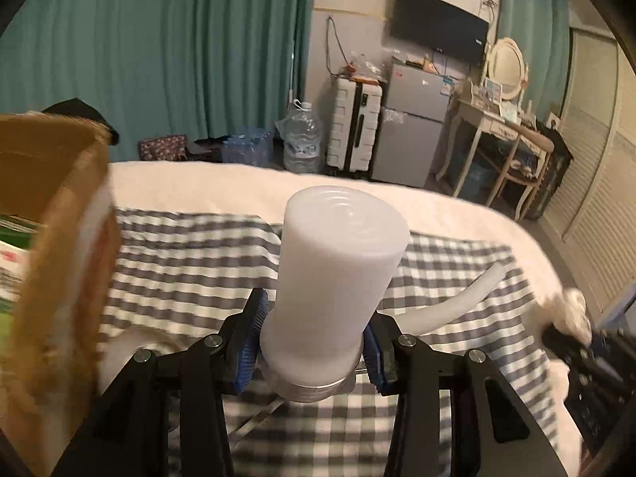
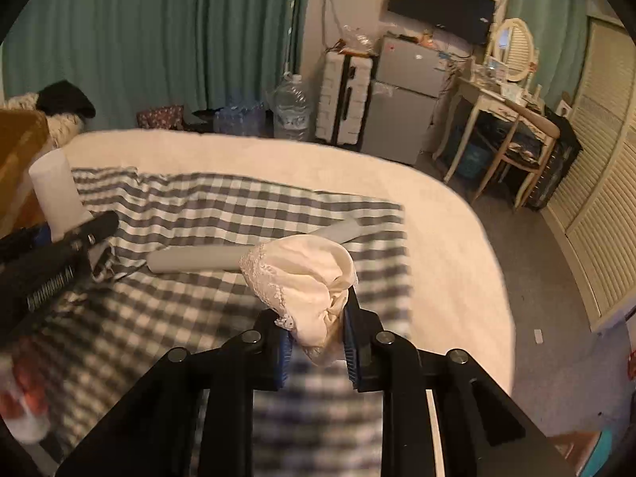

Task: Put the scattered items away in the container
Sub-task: 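Grasp the white bottle with the left tool while the right tool grasps the white scrunchie, then carry the bottle and scrunchie into the box and open both tools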

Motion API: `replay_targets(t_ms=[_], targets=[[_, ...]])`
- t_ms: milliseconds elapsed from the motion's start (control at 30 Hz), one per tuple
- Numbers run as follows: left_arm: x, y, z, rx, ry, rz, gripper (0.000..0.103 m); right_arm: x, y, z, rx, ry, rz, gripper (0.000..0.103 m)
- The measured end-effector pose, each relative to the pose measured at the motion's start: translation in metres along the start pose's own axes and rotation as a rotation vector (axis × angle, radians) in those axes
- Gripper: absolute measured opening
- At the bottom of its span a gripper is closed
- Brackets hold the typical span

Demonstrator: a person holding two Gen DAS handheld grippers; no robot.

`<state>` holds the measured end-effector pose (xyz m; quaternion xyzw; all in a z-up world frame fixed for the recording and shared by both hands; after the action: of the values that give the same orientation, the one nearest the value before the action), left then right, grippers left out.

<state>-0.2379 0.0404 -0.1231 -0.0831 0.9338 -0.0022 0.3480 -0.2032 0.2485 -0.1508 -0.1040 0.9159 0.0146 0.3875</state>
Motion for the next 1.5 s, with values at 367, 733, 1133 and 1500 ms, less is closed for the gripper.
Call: replay_targets(t_ms=[367,733,1133,1500], targets=[[-0.101,-0.041,-0.012,0.007,0.031,0.009,0.045,-0.118,-0.016,-0.003,0.037,0.071,-0.043,0.021],[-0.155,-0.126,-0.02,-0.043,0.037,-0.075,0.045,-0.175,-0.087,-0.004,0.016,0.098,-0.125,0.021],[-0.14,-0.215,-0.009,-0.14,-0.001,-0.117,0.045,-0.148,-0.203,-0.015,-0.037,0.079,-0.262,0.021],[-0.104,-0.256,-0.012,-0.15,-0.024,-0.141,0.045,-0.11,-0.272,-0.044,-0.082,0.073,-0.351,0.021]])
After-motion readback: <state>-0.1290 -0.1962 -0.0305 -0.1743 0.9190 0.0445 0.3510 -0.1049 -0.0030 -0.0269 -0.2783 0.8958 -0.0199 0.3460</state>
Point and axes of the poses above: each gripper's, at about its wrist camera, not at the fingertips, and x roughly the way its jaws point, y to its right, z to its underside, the point moved 8 cm from there along x, roughly the way its jaws point, and after that the axes turned 13 degrees about -z, right-handed, at the moved point
